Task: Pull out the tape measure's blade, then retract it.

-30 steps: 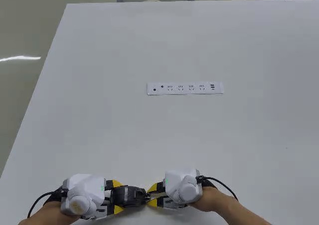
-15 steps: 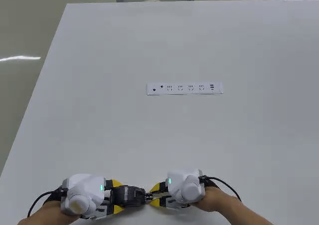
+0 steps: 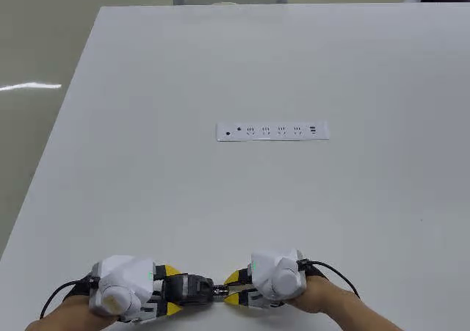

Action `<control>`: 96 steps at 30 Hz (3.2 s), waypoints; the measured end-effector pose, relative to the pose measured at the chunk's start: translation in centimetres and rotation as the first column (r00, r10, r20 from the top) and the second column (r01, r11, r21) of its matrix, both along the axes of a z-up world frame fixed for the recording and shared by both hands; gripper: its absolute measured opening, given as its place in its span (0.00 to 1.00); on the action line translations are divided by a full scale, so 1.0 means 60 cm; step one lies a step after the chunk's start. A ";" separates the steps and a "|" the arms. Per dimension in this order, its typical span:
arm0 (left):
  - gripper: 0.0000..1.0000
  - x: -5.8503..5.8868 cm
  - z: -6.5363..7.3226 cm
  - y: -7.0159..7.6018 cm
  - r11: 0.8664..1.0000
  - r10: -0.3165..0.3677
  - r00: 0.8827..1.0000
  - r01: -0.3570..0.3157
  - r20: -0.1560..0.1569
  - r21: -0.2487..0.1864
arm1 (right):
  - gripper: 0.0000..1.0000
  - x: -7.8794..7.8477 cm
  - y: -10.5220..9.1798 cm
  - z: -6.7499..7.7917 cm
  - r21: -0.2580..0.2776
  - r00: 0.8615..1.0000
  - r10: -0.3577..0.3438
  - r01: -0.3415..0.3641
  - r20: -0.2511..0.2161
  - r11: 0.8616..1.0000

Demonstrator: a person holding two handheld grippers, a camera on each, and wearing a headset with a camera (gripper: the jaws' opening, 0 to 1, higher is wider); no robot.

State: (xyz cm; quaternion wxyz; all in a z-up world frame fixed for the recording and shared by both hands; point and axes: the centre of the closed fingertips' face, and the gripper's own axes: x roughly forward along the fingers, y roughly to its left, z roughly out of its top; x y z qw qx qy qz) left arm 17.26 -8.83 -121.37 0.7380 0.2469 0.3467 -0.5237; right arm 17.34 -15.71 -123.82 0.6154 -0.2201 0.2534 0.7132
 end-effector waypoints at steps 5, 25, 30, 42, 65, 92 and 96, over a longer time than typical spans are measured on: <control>0.27 0.000 -0.001 0.000 1.000 0.000 1.000 0.000 0.001 0.002 | 0.10 0.000 -0.006 0.000 -0.006 1.000 -0.005 0.005 -0.004 1.000; 0.27 0.000 0.000 -0.001 1.000 -0.003 1.000 0.003 0.003 0.010 | 0.10 0.004 -0.030 0.003 -0.019 1.000 -0.003 0.003 0.007 1.000; 0.27 0.000 -0.001 -0.001 1.000 -0.005 1.000 0.005 0.003 0.012 | 0.10 0.005 -0.038 0.003 -0.025 1.000 -0.003 0.004 0.009 1.000; 0.27 0.001 -0.002 0.000 1.000 -0.006 1.000 0.006 0.001 0.015 | 0.10 0.007 -0.053 0.003 -0.030 1.000 -0.010 0.010 0.006 1.000; 0.27 -0.002 -0.001 -0.002 1.000 -0.007 1.000 0.007 -0.001 0.014 | 0.10 0.008 -0.079 0.004 -0.035 1.000 -0.021 0.021 -0.009 0.999; 0.27 0.000 0.001 -0.004 1.000 -0.006 1.000 0.006 -0.003 0.018 | 0.10 0.015 -0.114 0.000 -0.052 1.000 -0.029 0.029 -0.002 0.998; 0.27 0.000 0.001 -0.003 1.000 -0.004 1.000 0.004 -0.004 0.017 | 0.10 0.016 -0.119 0.000 -0.052 0.999 -0.032 0.032 -0.004 0.998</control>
